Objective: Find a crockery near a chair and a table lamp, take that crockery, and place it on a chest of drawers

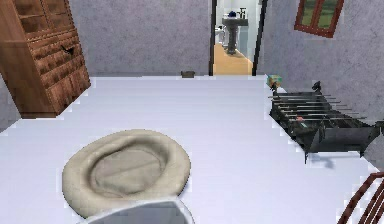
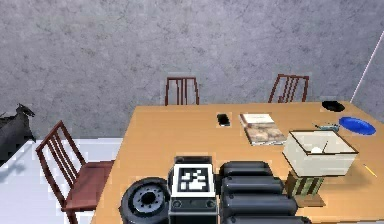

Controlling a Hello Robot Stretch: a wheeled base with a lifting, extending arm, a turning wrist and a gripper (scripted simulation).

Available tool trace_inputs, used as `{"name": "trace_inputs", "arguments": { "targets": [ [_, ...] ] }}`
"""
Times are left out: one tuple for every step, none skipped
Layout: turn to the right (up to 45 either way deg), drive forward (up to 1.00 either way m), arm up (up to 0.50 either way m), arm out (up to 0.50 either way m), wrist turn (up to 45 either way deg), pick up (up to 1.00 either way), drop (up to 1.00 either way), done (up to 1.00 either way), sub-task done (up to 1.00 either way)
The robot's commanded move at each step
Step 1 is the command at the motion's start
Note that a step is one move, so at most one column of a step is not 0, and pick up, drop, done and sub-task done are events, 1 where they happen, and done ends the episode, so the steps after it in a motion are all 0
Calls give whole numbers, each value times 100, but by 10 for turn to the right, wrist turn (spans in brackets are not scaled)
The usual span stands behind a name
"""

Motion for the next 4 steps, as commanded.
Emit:
{"name": "trace_inputs", "arguments": {
  "targets": [
    [-150, 0, 0, 0, 0, 0, 0, 0, 0],
    [0, 60, 0, 0, 0, 0, 0, 0, 0],
    [450, 0, 0, 0, 0, 0, 0, 0, 0],
    [90, 0, 0, 0, 0, 0, 0, 0, 0]
  ]
}}
